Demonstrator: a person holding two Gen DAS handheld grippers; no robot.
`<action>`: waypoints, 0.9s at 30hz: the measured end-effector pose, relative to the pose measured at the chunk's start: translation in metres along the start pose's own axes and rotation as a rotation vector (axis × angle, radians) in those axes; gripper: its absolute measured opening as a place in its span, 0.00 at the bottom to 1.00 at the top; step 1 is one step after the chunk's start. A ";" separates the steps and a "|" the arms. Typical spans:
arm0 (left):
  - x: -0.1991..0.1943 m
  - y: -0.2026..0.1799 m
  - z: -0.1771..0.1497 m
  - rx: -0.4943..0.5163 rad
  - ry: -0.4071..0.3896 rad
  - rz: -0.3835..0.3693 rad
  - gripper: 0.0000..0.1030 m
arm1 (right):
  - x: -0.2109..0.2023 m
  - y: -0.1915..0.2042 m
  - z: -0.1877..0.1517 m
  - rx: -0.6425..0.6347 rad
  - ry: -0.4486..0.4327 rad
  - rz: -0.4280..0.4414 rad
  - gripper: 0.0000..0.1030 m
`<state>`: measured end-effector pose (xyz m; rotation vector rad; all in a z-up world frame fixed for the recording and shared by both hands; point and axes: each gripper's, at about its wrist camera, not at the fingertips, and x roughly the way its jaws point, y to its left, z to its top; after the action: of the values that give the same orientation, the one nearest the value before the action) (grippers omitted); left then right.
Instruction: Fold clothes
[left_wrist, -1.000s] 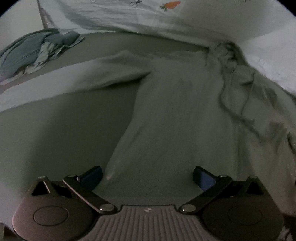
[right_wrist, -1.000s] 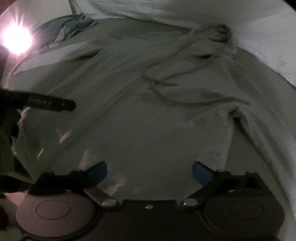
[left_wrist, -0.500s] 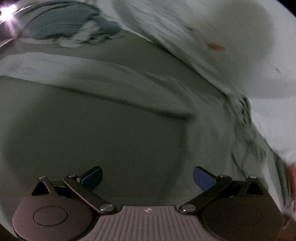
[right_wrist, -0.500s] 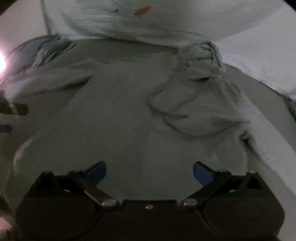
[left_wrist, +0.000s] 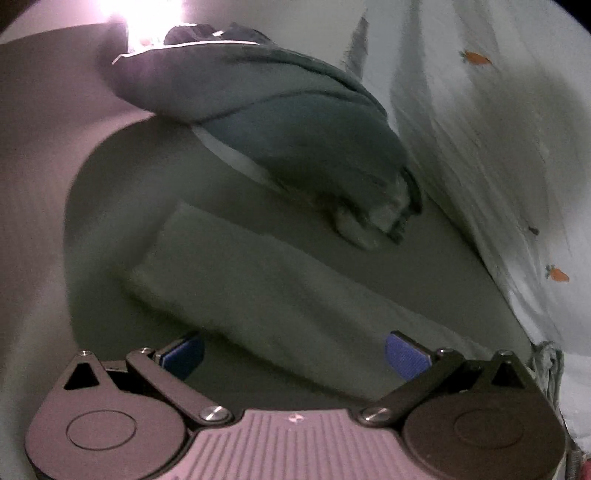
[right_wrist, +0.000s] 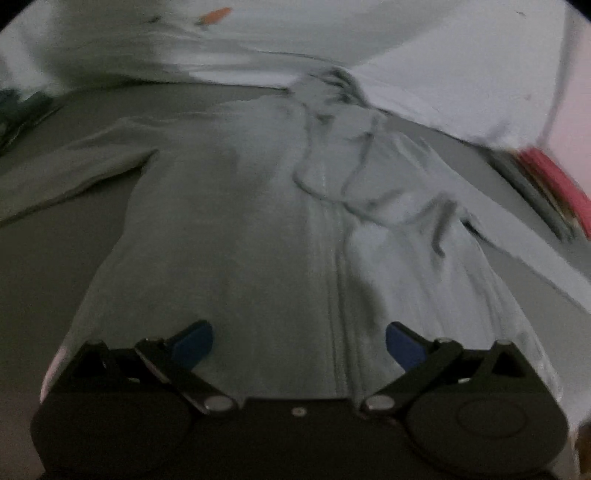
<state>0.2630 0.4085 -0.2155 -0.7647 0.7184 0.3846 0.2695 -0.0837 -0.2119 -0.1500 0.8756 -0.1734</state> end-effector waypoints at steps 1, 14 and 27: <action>0.001 0.004 0.004 -0.010 0.003 -0.002 1.00 | 0.000 0.000 0.001 0.015 0.010 -0.009 0.99; 0.022 0.024 0.010 -0.082 -0.039 -0.068 0.99 | -0.002 0.022 0.000 -0.041 -0.034 -0.132 0.99; 0.031 0.030 0.032 -0.238 -0.020 0.032 0.97 | -0.008 0.022 -0.006 -0.067 -0.041 -0.138 0.99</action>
<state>0.2822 0.4545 -0.2366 -0.9734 0.6731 0.5124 0.2618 -0.0610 -0.2142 -0.2765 0.8307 -0.2692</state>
